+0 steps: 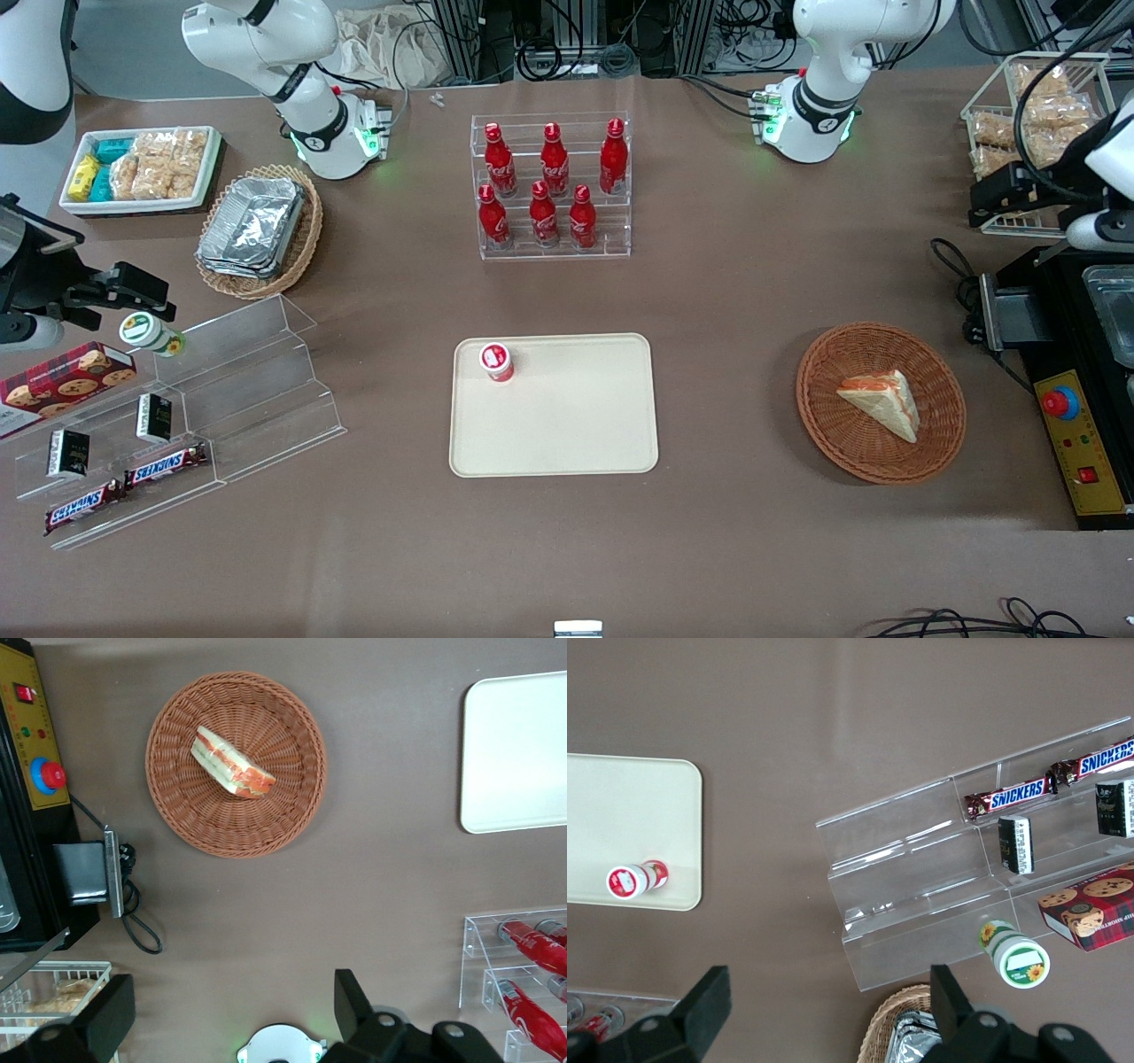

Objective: Place sandwich from basket to tray

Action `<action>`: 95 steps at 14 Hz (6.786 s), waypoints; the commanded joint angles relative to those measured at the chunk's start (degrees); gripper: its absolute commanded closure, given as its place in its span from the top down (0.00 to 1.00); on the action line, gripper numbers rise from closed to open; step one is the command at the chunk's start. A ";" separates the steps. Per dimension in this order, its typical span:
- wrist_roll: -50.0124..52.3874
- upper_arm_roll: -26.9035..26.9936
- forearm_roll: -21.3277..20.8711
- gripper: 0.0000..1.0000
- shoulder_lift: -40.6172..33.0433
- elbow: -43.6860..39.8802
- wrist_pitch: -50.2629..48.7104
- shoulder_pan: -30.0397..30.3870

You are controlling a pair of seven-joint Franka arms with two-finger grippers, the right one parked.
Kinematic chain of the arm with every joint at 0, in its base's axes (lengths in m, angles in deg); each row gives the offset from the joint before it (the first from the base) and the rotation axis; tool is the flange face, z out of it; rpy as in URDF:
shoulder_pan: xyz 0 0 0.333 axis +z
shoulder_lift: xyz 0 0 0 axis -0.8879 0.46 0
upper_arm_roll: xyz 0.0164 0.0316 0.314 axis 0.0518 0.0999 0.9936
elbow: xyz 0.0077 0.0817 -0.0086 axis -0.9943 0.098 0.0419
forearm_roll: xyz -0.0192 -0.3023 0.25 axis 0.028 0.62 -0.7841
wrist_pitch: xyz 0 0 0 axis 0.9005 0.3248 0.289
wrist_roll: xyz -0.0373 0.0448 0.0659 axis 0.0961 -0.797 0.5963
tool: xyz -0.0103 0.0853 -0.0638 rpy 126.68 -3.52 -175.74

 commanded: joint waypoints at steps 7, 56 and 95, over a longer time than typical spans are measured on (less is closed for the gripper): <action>5.19 -2.01 -1.19 1.00 -0.47 -1.24 -0.79 -0.68; 27.42 -26.10 -1.10 0.00 21.22 9.74 33.74 -0.66; 20.61 -23.75 -1.73 1.00 9.99 -0.36 13.58 8.54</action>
